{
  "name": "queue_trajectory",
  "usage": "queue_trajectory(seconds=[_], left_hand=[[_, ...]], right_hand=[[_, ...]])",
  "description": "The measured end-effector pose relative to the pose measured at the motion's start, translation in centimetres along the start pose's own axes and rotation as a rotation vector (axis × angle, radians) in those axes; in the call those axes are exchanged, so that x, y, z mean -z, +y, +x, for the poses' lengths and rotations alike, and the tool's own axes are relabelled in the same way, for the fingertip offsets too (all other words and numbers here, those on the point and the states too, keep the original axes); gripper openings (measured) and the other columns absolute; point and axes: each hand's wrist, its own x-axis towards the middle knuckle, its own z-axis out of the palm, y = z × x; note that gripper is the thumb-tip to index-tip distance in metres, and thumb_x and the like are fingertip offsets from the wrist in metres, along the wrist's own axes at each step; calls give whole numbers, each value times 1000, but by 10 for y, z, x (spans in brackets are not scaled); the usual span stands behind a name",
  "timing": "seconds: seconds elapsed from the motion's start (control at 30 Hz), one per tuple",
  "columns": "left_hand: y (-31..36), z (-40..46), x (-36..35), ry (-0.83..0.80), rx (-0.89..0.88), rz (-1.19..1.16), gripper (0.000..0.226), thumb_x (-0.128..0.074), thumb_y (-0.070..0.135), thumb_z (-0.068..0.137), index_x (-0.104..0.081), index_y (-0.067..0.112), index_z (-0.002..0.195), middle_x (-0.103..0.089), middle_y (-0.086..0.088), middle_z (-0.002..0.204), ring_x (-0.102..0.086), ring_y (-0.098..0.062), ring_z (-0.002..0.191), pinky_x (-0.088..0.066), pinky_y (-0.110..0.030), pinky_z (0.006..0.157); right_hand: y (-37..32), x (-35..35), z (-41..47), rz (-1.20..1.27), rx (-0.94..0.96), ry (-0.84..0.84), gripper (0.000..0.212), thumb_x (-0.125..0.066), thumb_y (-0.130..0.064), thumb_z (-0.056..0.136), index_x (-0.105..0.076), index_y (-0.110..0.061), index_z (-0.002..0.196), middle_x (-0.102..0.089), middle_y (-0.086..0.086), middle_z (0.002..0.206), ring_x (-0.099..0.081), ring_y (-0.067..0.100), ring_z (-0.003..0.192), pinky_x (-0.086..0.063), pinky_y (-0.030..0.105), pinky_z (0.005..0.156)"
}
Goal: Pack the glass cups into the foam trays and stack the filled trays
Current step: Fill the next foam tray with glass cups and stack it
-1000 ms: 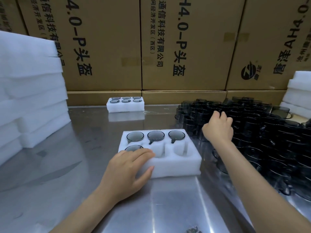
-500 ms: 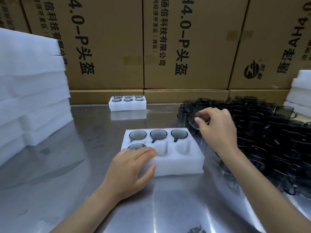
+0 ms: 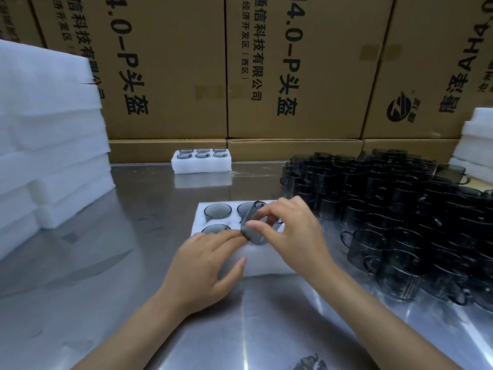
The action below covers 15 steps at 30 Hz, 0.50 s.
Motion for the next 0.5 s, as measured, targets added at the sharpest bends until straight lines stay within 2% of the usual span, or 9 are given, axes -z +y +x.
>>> queue_trajectory(seconds=[0.1,0.2,0.33,0.37,0.43,0.5], left_hand=[[0,-1,1,27,54,-90,34,-49,33,86,-65,19,112,-63,11,117,-60,-8,101,-46,-21,76],[0,-1,3,34,107,-140,36,-50,34,85,-63,18,114,-60,11,123,-59,-4,102,-44,-14,79],[1,0,2,49,126,-149,34,-51,35,83,-60,20,113,-57,12,128,-58,-3,106,-45,-16,82],[2,0,2,63,134,-166,30,-52,35,83,-57,23,109,-57,15,126,-57,-1,106,-44,-15,82],[4,1,1,88,150,-192,24,-53,36,81,-50,27,104,-55,20,123,-55,2,103,-40,-9,82],[5,1,1,97,155,-190,27,-53,36,80,-47,28,105,-54,22,123,-56,2,100,-38,-8,81]], right_hand=[[-3,-2,-2,-17,-24,4,19,-72,-44,77,-70,-25,77,-52,-13,66,-42,10,79,-37,21,67],[-10,-9,-4,-86,-7,-9,25,-70,-43,80,-70,-18,77,-57,-7,69,-46,17,81,-41,32,72],[-16,-13,0,-207,26,-43,35,-59,-45,88,-50,-18,67,-46,-4,67,-43,22,76,-39,37,71],[-18,-14,0,-250,54,-43,35,-57,-44,90,-50,-18,67,-47,-2,66,-43,23,76,-38,38,70],[-20,-17,-1,-369,99,-63,37,-54,-43,92,-59,-14,70,-54,3,67,-46,26,76,-36,37,67],[-21,-18,-1,-479,135,-52,38,-58,-42,89,-61,-13,65,-56,3,62,-50,26,70,-32,32,62]])
